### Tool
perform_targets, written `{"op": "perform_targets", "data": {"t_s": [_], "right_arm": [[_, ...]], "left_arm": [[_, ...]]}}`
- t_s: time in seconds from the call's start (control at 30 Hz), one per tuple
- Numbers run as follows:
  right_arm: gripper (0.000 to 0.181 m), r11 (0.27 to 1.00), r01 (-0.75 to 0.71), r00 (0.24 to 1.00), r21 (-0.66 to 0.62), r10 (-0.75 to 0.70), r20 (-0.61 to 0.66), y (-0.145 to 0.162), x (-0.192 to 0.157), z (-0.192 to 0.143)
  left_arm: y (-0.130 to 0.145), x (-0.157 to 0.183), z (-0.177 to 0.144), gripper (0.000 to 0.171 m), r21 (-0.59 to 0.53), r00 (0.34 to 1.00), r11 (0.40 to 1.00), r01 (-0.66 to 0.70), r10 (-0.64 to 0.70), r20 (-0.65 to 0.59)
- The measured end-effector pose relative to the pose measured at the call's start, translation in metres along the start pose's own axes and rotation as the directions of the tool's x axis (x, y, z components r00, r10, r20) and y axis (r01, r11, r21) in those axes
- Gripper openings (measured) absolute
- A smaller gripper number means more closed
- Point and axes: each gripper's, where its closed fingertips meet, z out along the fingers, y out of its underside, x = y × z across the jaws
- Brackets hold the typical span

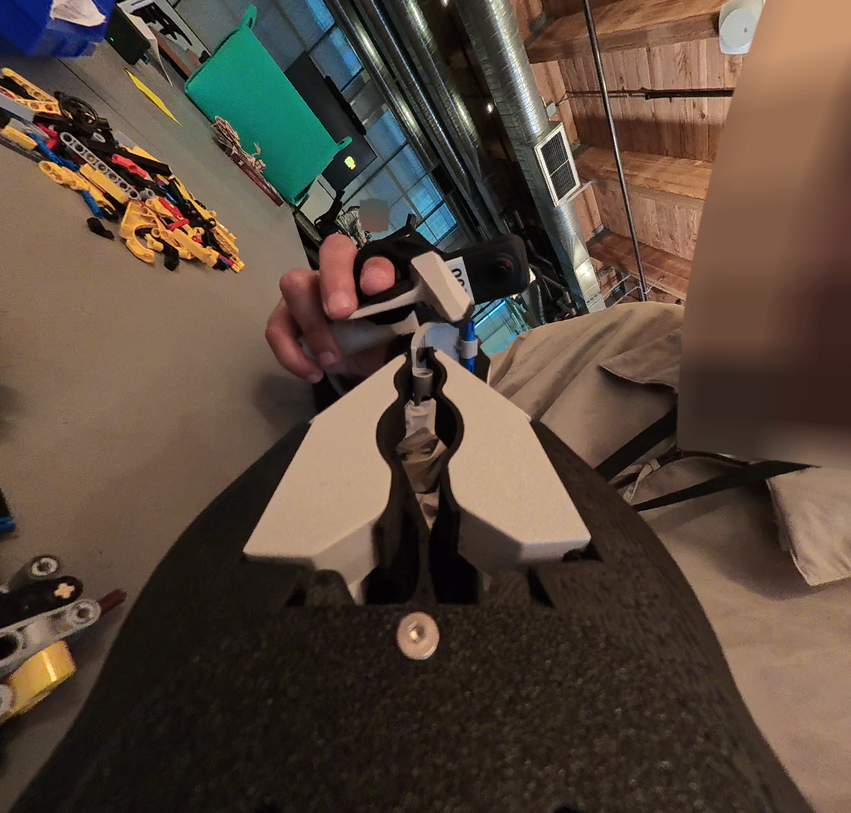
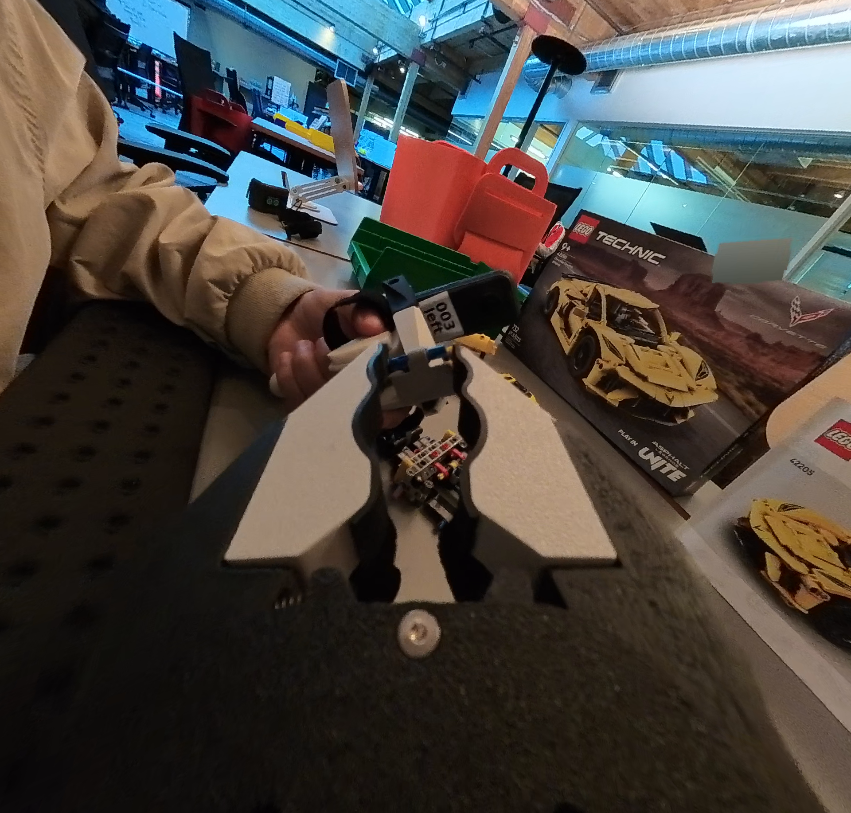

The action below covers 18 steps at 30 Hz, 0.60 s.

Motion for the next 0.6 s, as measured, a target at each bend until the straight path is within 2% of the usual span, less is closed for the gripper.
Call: {"op": "perform_targets", "data": {"t_s": [0.17,0.37,0.47,0.6], "right_arm": [[0.027,0.999,-0.010,1.000,-0.034,0.009,-0.004,0.005,0.001,-0.001],[0.025,0.993,-0.069,0.998,-0.097,0.070,0.009,0.012,0.004,-0.002],[0.024,0.991,-0.018,1.000,-0.136,0.016,-0.011,0.015,0.004,-0.002],[0.024,0.988,-0.033,0.999,-0.148,0.028,-0.035,0.016,0.007,-0.002]], "left_arm": [[0.000,-0.001,-0.001,0.005,-0.001,1.000,1.000,-0.001,0.002,0.008],[-0.001,-0.008,-0.002,0.005,-0.015,0.993,0.997,-0.073,0.074,0.086],[-0.001,-0.009,-0.003,0.005,-0.015,0.991,0.996,-0.085,0.087,0.102],[-0.004,-0.010,-0.003,0.005,-0.025,0.969,0.983,-0.182,0.183,0.165]]}}
